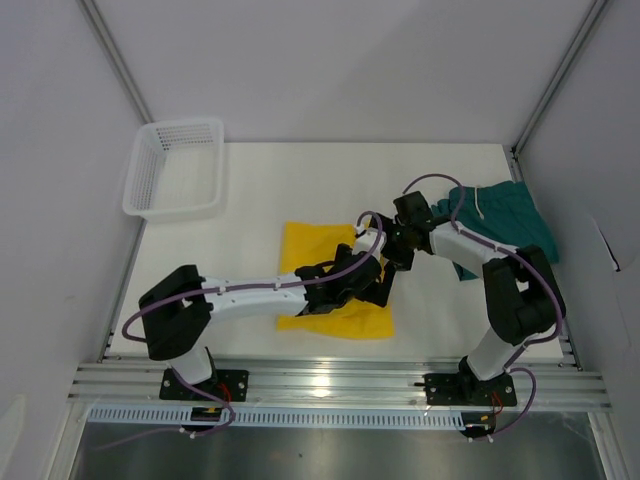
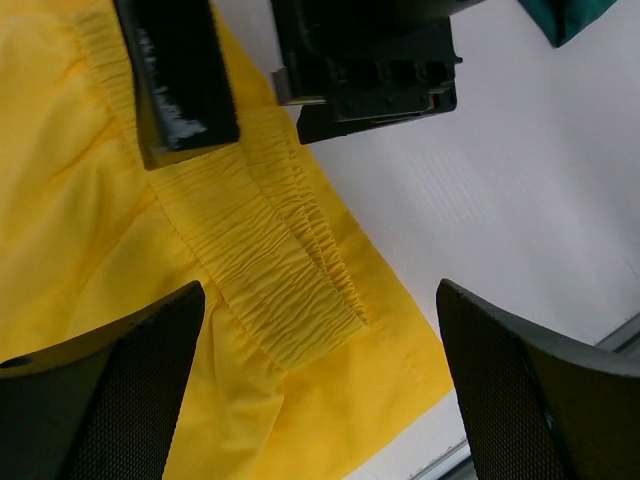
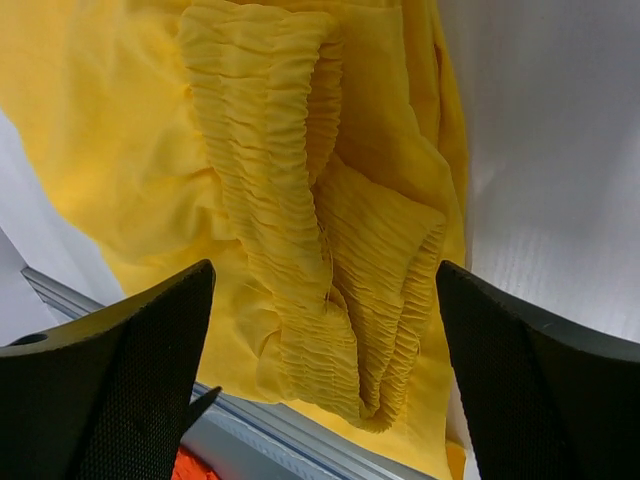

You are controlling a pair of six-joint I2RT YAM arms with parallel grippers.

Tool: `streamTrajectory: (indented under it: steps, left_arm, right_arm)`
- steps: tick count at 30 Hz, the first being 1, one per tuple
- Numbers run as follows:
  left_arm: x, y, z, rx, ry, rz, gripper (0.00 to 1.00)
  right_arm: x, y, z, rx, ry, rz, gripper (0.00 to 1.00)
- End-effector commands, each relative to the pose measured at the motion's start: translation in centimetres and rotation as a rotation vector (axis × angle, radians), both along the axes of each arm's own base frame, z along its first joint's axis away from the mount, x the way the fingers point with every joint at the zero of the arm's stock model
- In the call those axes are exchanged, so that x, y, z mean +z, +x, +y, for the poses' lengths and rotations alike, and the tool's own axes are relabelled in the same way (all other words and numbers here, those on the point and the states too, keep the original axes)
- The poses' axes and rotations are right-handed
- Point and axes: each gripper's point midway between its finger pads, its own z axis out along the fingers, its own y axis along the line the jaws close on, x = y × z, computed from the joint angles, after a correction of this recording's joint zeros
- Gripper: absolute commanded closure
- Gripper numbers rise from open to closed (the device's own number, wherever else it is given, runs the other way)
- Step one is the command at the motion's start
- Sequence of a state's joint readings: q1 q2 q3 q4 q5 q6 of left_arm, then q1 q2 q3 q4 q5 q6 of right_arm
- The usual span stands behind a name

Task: Fold and stack the shorts
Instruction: Fold the shorts

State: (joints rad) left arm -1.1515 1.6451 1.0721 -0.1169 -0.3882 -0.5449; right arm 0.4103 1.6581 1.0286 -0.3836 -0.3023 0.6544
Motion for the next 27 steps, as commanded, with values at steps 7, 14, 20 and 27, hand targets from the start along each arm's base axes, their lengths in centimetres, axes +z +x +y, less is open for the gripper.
streamTrajectory:
  steps: [7,14,20,27]
  left_arm:
    - [-3.5,1.3,0.8,0.094,0.178,0.008,0.03]
    - [-5.8,1.8,1.7,0.124,0.259,0.025,0.13]
    - [-6.8,1.7,1.9,0.108,0.263,0.043,0.37]
    - [-5.9,-0.2,2.4,0.013,0.207,-0.003,0.47]
  right_arm:
    - [0.0,2.3,2.2,0.032,-0.011,-0.03,0.19]
    - [-0.4,2.8,1.9,0.025,-0.056,-0.03,0.33]
    - [-0.8,3.3,1.8,0.036,-0.105,-0.045,0.59]
    - [-0.5,4.0,2.5,0.063,-0.116,-0.066,0.89]
